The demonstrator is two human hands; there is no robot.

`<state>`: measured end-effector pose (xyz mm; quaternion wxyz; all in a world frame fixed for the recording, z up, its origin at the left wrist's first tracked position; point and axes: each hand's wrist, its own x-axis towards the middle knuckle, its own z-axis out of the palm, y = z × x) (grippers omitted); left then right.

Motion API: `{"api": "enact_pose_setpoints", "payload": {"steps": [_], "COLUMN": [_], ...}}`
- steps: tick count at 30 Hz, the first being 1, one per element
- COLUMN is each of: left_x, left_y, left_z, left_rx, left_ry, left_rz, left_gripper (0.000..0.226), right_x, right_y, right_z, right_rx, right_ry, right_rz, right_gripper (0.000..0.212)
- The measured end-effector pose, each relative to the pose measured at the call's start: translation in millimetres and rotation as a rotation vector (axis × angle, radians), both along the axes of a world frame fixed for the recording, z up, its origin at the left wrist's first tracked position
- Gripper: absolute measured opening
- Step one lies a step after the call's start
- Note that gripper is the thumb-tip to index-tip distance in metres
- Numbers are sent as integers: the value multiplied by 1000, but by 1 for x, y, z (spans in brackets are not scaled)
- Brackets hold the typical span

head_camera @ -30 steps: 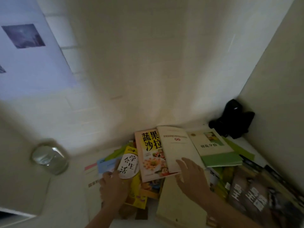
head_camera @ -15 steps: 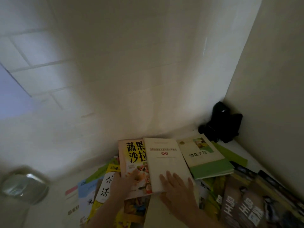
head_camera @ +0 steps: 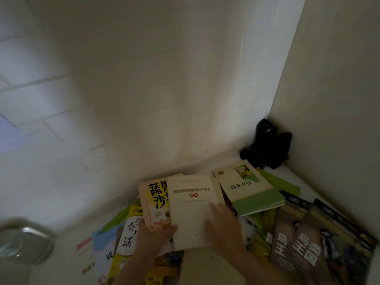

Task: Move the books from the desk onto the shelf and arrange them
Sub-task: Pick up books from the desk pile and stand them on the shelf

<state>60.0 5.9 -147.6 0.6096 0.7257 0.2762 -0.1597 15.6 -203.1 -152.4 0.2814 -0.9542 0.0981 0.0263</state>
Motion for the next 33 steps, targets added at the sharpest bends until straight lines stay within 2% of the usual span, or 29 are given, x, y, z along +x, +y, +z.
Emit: {"api": "enact_pose_setpoints", "payload": {"steps": [2, 5, 9, 11, 12, 15, 16, 19, 22, 24, 27, 29, 31, 33], "left_x": [-14, -46, -75, -76, -77, -81, -82, -86, -87, -91, -89, -82, -69, -58], "left_y": [7, 22, 22, 21, 21, 22, 23, 24, 29, 32, 28, 27, 39, 68], "left_z": [2, 4, 8, 6, 7, 6, 4, 5, 5, 6, 13, 18, 13, -1], "left_rx": [-27, -111, -223, -237, -228, -187, -145, -100, -175, -193, -57, 68, 363, 658], "left_ry": [20, 59, 64, 32, 34, 4, -7, -54, 48, 65, -36, -140, -283, -308], "left_rz": [-22, -51, -76, -61, -60, -2, 13, 11, -17, -77, -214, -342, -417, -355], "left_gripper": [113, 103, 137, 141, 131, 81, 71, 59, 48, 53, 55, 41, 35, 49], "right_x": [2, -10, -30, -30, -28, -23, -23, -32, -41, -47, -60, -64, -66, -65], "right_y": [-9, 5, 28, 45, 53, 67, 67, 62, 52, 44, 34, 28, 22, 17], "right_z": [0, -2, -2, 3, 5, 14, 12, 9, 15, 21, 21, 14, 12, 5], "right_rx": [138, 240, 301, 286, 278, 244, 242, 364, 678, 830, 953, 970, 995, 976], "right_ry": [212, 269, 345, 317, 297, 298, 313, 313, 368, 490, 440, 342, 300, 287], "right_rz": [-121, -219, -260, -224, -214, -218, -227, -262, -389, -395, -402, -457, -504, -532], "right_gripper": [70, 58, 64, 68, 70, 78, 81, 83, 68, 55, 34, 29, 29, 38]}}
